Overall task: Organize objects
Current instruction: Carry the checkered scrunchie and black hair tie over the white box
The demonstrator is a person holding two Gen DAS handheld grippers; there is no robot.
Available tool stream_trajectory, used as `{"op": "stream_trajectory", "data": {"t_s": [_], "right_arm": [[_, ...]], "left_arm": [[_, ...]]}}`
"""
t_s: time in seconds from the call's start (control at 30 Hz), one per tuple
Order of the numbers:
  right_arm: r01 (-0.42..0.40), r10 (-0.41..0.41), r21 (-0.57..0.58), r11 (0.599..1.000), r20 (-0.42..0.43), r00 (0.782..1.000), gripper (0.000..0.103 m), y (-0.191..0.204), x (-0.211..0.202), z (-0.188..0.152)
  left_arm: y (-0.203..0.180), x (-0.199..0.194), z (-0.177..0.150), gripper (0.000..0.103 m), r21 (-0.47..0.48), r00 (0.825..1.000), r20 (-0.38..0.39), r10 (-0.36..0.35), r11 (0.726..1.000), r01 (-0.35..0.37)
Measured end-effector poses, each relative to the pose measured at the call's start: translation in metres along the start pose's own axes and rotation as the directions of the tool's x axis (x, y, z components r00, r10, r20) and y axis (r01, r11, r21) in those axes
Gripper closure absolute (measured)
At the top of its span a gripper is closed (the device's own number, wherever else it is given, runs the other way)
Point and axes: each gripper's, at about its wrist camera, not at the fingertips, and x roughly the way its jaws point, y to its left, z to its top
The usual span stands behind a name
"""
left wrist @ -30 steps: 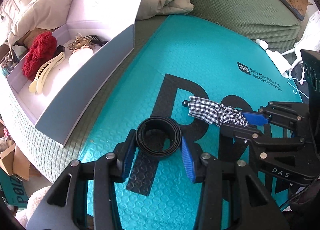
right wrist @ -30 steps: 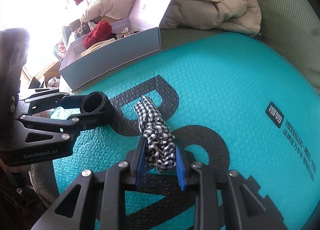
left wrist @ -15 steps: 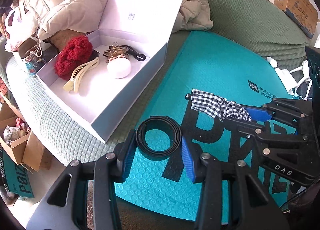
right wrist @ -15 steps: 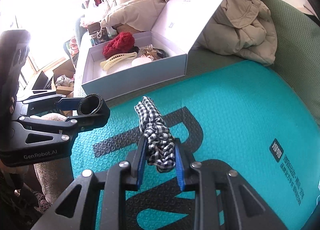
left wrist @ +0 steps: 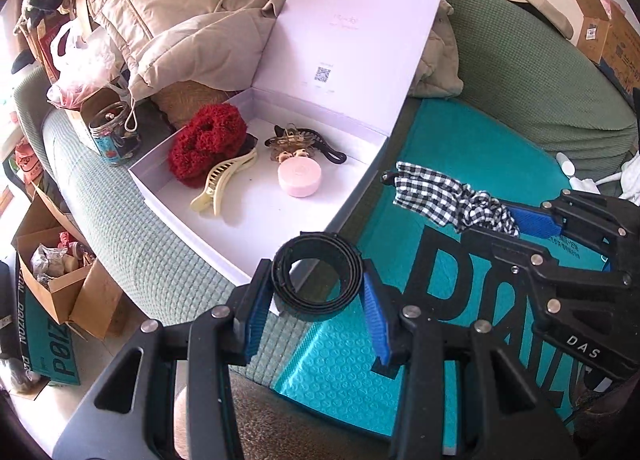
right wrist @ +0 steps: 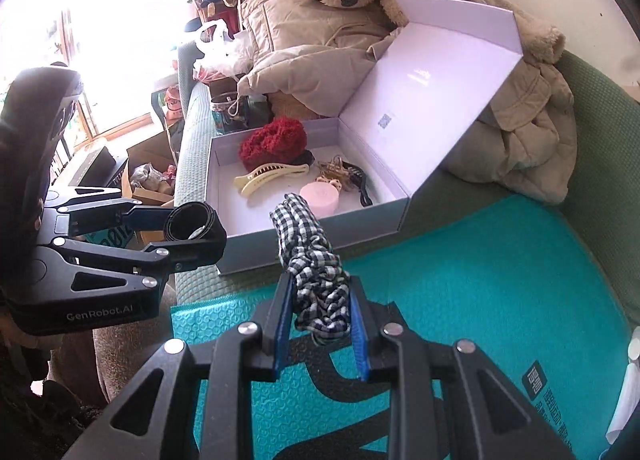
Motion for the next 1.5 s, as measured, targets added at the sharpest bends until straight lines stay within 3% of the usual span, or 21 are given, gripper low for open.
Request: {"op": "stream_trajectory", "data": {"t_s": [0.47, 1.17, 1.5], "right_arm": [[-0.028, 0.031, -0.070, 0.997, 0.038, 0.999, 0.078, 0.010, 0.024, 0.053], [-0.043, 0.042, -0.046, 0.998, -0.007, 0.999, 0.078, -0.007, 0.106, 0.087], [-0.034, 0.032, -0.049, 0.998, -0.050, 0.998, 0.078, -0.014, 0.142, 0.087]], "left_arm": [[0.036, 0.003, 0.047, 0.062, -0.020, 0.999, 0.014, 0.035, 0.999, -0.035], [0.071, 0.094, 0.100, 0.062, -0.037, 0.997, -0.016, 0.077, 0.996, -0.078], [0.087, 0.138, 0.102, 0.062, -0.055, 0.993, -0.061, 0.101, 0.993, -0.105]]}}
